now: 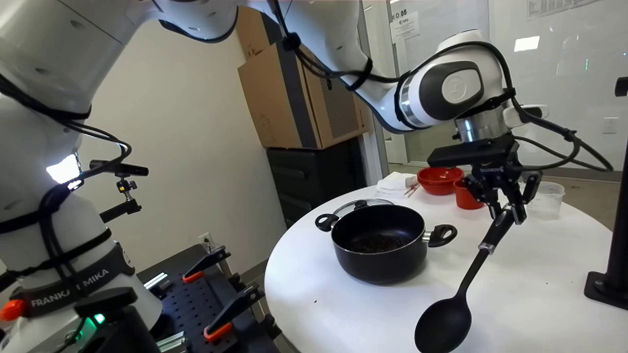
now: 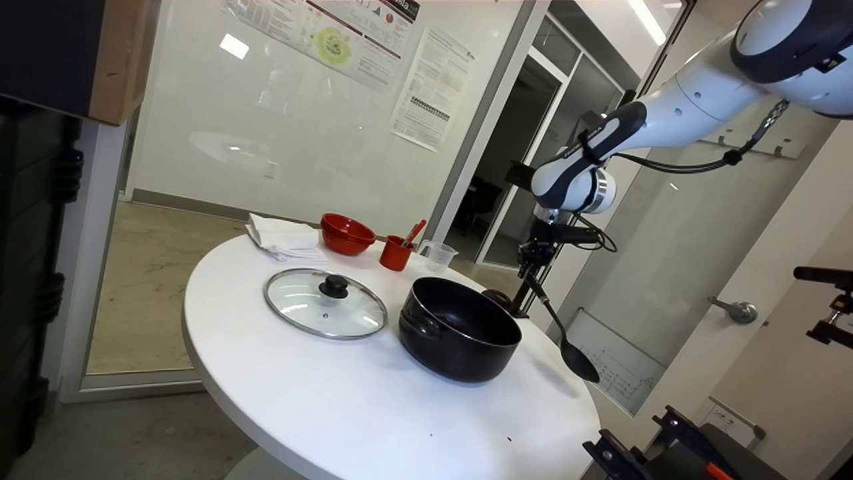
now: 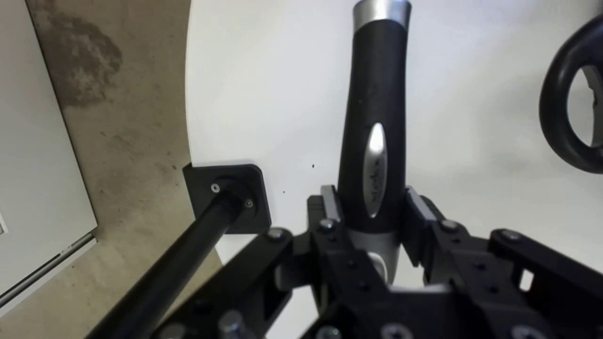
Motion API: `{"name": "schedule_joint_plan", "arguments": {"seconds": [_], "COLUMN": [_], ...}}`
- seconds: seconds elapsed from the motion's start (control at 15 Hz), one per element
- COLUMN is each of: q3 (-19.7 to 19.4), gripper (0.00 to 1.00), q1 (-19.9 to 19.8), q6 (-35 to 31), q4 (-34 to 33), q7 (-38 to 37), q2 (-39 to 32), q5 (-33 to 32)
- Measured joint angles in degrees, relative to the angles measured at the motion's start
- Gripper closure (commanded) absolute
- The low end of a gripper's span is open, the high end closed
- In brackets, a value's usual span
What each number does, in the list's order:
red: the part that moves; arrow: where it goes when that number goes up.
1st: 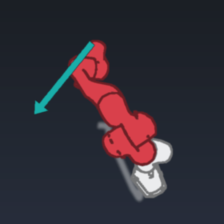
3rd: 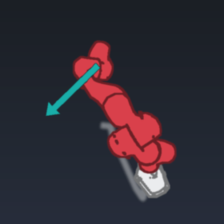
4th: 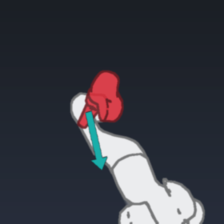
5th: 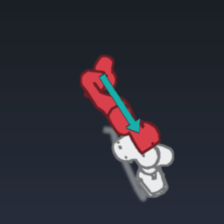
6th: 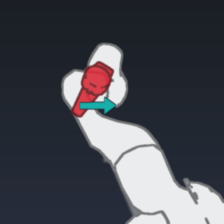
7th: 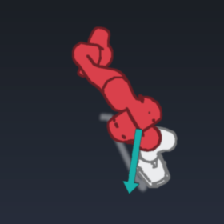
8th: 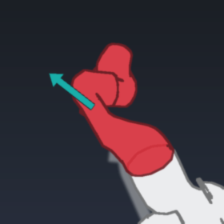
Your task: Remove the black ladle from the black pot and put it on the table, put the lid on the black pot
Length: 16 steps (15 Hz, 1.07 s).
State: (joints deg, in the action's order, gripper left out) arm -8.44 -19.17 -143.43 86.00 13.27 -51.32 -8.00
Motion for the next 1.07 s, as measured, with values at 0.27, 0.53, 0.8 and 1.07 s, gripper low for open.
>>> {"name": "schedule_joint_plan", "arguments": {"seconds": [0.27, 0.53, 0.8, 1.07], "q3": [0.74, 3.39, 4.26, 3.95], "gripper": [0.92, 0.92, 0.92, 0.92], "q1": [-2.24, -4.30, -4.47, -4.45], "q6": [0.81, 1.49, 2.49, 4.83], "q4": [-0.52, -1.47, -4.05, -8.95], "q7": [0.96, 5.14, 6.55, 5.71], "q2": [-1.84, -3.24, -5.51, -9.95], "q5": [1.64, 3.05, 3.07, 3.09]}}
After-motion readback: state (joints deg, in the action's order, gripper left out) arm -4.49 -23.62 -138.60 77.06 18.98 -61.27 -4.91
